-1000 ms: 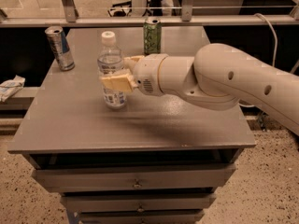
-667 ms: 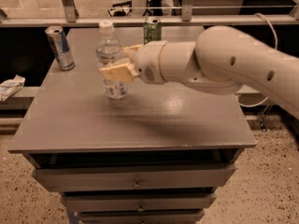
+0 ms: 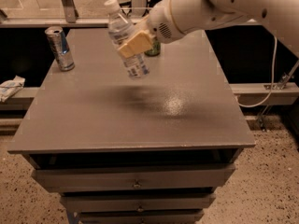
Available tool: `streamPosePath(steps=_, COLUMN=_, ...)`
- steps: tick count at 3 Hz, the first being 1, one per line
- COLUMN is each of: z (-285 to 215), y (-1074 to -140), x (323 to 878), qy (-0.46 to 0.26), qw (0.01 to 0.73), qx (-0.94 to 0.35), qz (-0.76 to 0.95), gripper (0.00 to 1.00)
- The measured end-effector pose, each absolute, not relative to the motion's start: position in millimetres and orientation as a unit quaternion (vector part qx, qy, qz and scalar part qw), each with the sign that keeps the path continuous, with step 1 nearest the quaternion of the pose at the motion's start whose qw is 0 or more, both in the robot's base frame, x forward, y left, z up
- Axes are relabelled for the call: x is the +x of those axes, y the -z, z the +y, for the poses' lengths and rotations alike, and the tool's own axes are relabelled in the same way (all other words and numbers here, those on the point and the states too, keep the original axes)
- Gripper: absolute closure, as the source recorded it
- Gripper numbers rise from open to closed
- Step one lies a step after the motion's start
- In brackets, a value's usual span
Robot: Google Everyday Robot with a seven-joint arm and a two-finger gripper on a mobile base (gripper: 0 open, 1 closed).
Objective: Knock blue plastic bottle over
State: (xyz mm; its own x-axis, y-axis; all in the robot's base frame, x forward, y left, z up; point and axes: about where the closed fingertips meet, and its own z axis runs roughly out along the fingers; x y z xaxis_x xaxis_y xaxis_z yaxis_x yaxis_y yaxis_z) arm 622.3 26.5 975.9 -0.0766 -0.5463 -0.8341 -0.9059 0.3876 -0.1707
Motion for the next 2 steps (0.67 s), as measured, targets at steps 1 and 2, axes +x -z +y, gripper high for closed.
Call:
streamPosePath(steps=1, z=-16, y=-921, x=629, qy=-0.120, qw=0.322, qx=-0.590, qz=0.731, gripper=1.00)
streamPosePath(steps=2, z=-47, y=-877, x=609, qy=-0.050, qw=0.217, qx=-0.636, qz=0.739, gripper=0.97)
